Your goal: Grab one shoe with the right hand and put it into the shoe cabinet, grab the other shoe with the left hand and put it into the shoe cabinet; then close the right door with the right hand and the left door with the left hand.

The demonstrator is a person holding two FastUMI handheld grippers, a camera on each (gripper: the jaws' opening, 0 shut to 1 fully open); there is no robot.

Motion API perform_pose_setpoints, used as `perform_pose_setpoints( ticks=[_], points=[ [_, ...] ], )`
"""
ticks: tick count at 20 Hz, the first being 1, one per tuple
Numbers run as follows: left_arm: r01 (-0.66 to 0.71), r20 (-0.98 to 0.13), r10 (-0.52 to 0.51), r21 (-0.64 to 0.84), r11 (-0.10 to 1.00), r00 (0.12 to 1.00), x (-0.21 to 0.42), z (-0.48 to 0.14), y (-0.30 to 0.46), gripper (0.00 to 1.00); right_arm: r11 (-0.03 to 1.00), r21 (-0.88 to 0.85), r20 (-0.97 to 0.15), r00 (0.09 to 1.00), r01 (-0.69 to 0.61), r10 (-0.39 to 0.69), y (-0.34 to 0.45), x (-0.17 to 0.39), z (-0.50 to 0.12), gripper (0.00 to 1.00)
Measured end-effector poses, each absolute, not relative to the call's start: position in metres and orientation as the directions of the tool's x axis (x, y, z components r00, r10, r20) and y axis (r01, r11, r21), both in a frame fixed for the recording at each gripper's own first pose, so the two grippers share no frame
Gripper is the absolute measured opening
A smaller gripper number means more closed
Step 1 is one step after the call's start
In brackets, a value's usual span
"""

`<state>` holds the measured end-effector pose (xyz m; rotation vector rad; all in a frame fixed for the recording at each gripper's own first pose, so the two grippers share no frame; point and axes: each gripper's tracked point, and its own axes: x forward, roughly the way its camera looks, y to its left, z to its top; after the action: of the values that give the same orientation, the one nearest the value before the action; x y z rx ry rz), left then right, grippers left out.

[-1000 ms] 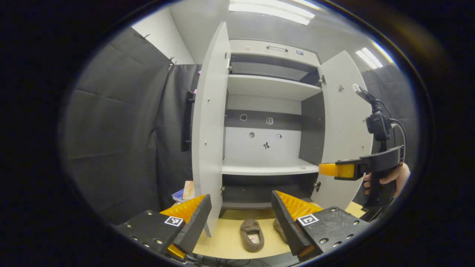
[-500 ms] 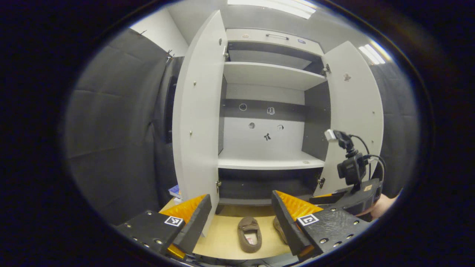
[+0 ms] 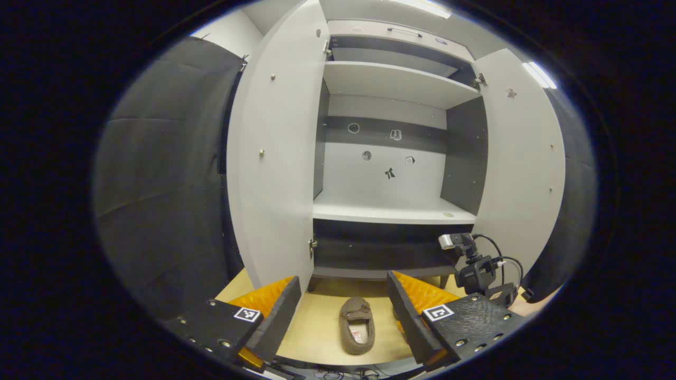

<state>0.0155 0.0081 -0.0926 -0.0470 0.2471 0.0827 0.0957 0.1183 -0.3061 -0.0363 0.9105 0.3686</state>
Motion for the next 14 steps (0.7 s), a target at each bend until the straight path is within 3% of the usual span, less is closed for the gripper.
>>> perform_pose_setpoints(
  ticks=[4, 11, 13, 14],
  points=[
    [-0.082, -0.282, 0.064, -0.055, 0.995, 0.957, 0.027, -0.108, 0.003, 0.95, 0.934, 0.085, -0.810, 0.522, -0.346, 0.267, 0.119, 0.106, -0.346, 0.99],
    [-0.035, -0.331, 0.018, -0.045, 0.998, 0.944, 0.045, -0.131, -0.015, 0.95, 0.928, -0.121, -0.803, 0.584, -0.354, 0.118, 0.101, 0.147, -0.399, 0.98],
    [-0.025, -0.327, 0.009, -0.044, 0.999, 0.945, 0.049, -0.129, -0.018, 0.95, 0.926, -0.171, -0.789, 0.610, -0.337, 0.076, 0.095, 0.156, -0.402, 0.89],
    [-0.024, -0.327, 0.010, -0.040, 0.999, 0.945, 0.050, -0.127, -0.018, 0.95, 0.923, -0.188, -0.787, 0.613, -0.335, 0.063, 0.094, 0.157, -0.404, 0.72]
  ],
)
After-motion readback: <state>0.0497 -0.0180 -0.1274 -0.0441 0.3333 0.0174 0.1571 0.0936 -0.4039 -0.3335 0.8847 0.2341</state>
